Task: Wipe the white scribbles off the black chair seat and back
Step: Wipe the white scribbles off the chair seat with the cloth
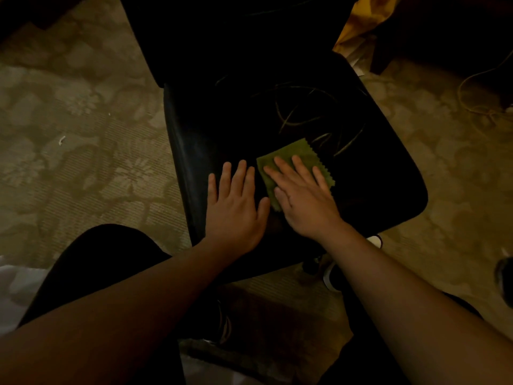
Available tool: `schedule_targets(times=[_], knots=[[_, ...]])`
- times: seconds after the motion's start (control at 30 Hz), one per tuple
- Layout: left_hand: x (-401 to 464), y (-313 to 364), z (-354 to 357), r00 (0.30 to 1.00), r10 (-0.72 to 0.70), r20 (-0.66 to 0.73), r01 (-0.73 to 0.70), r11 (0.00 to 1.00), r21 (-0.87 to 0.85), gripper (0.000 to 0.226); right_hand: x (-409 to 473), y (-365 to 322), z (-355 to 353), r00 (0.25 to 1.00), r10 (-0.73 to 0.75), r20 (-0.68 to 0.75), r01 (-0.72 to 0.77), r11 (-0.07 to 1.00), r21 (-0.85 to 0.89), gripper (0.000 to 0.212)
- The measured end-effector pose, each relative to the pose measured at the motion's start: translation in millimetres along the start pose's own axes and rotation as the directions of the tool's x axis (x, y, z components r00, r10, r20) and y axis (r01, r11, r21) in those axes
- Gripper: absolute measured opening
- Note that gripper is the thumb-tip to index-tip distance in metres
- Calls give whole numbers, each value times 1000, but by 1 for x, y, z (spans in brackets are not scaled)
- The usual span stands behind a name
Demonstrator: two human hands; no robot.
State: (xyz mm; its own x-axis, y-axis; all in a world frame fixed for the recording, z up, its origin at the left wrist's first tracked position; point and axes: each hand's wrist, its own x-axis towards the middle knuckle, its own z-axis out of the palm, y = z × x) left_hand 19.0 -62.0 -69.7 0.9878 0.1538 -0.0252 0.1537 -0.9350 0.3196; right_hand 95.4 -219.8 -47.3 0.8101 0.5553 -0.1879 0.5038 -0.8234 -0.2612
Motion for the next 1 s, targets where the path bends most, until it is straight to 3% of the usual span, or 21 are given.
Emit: schedule_targets(times=[0.23,0.43,0.53,0.73,1.0], knots=[[7,-17,-7,999,36,30,-36,999,7,70,3,43,-11,975,220,-40,-217,974,69,50],[18,-22,-16,999,2,48,0,1000,-27,66,2,19,-1,957,284,-65,-280,958,54,52],[19,-11,-18,997,-51,50,54,996,-69,64,-2,3,3,963,260,-68,-258,965,41,53],[10,9,-4,1000,1,26,0,998,-56,63,-11,-15,8,997,80,22,-80,997,-18,54],[12,-16,-1,996,91,2,-91,995,48,71,-7,6,-3,998,62,2,-62,998,18,51]])
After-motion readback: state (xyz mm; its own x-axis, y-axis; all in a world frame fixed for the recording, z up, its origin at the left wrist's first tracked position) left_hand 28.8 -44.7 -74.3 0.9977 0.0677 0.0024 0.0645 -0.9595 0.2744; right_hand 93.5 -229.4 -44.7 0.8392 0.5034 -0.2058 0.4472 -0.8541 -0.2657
